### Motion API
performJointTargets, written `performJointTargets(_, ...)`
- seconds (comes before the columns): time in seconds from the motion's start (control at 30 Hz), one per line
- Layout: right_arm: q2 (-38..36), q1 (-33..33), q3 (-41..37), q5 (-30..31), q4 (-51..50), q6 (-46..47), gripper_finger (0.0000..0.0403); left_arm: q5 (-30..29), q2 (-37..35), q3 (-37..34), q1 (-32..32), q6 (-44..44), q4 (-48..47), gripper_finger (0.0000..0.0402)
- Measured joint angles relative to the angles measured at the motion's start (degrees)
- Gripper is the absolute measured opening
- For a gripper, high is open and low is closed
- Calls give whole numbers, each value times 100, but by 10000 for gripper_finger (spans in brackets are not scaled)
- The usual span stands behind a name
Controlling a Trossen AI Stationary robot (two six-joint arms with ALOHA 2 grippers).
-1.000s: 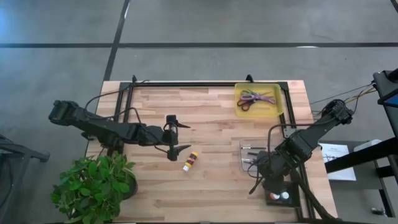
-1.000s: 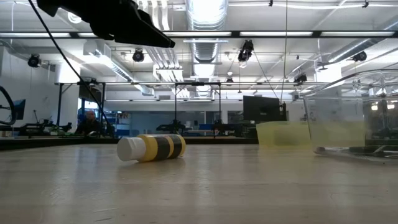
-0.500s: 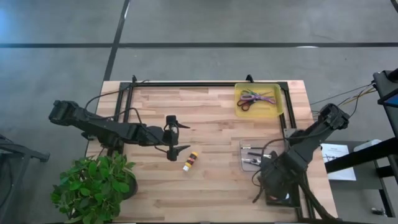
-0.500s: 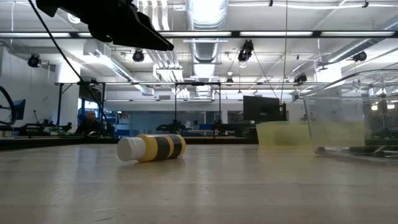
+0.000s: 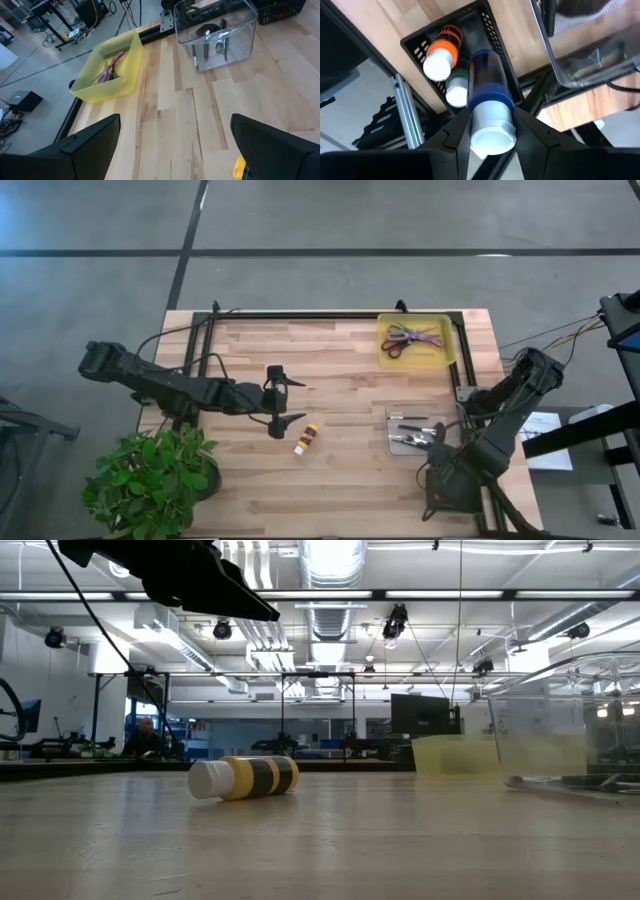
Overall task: Pick & Place Paint Supplies
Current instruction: Put the blue paint bottle into the black bin
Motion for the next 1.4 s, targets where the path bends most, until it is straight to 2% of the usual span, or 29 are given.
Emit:
performJointTargets(0.27,-90,-16,-635,-285,311,-279,112,-1,0,0,0,-1,18,383)
performJointTargets(1.0,-668,2,-2177,-308,1931,-202,112,-1,0,0,4,-1,17,383)
performJointTargets(1.4,-681,136,-2481,-301,2477,-3,112,1,0,0,4,1,15,383)
